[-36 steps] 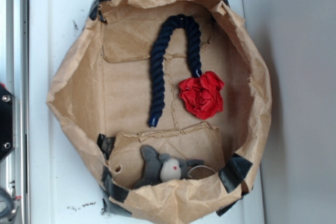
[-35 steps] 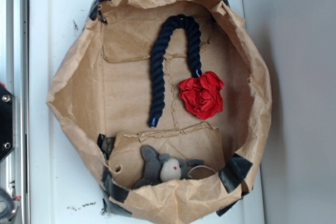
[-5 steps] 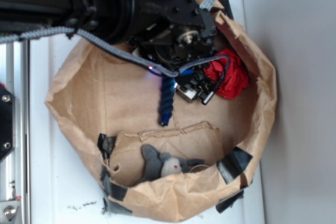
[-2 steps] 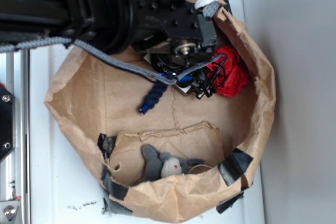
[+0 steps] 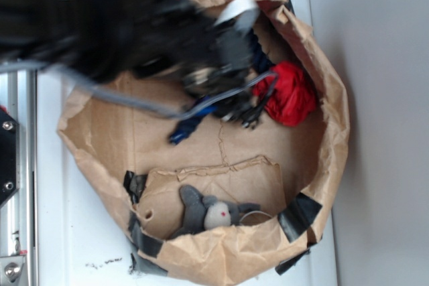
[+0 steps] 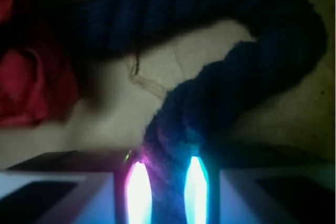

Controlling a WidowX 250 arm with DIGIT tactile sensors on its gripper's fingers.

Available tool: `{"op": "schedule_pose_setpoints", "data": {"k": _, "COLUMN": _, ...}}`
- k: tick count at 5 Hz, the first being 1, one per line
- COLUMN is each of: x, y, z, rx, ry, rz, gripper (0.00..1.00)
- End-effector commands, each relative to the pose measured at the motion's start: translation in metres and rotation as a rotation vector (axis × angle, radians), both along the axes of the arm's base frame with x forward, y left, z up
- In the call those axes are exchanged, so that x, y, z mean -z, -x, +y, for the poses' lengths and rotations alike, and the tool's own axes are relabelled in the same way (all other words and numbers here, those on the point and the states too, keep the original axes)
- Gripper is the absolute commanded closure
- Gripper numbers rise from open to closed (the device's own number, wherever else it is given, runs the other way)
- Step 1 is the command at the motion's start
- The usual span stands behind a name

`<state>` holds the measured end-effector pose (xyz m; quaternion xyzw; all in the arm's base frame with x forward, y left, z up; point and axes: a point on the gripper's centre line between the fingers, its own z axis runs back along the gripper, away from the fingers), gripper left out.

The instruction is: Grab the blue rope.

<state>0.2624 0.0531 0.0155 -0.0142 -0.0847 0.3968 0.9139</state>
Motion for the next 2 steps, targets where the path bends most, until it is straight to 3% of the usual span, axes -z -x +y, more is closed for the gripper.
{"op": "schedule_pose_setpoints", "data": {"k": 1, "x": -0.0516, "y": 0.0057, "z": 0.0027, "rx": 0.088, "ry": -0.006, "rz": -0.139, "gripper": 1.00}}
{"op": "schedule_pose_setpoints", "data": {"k": 2, "x": -0.0598, "y": 0.0026, "z": 0.0069, "rx": 0.118, "ry": -0.004, "rz": -0.157, "gripper": 1.00}}
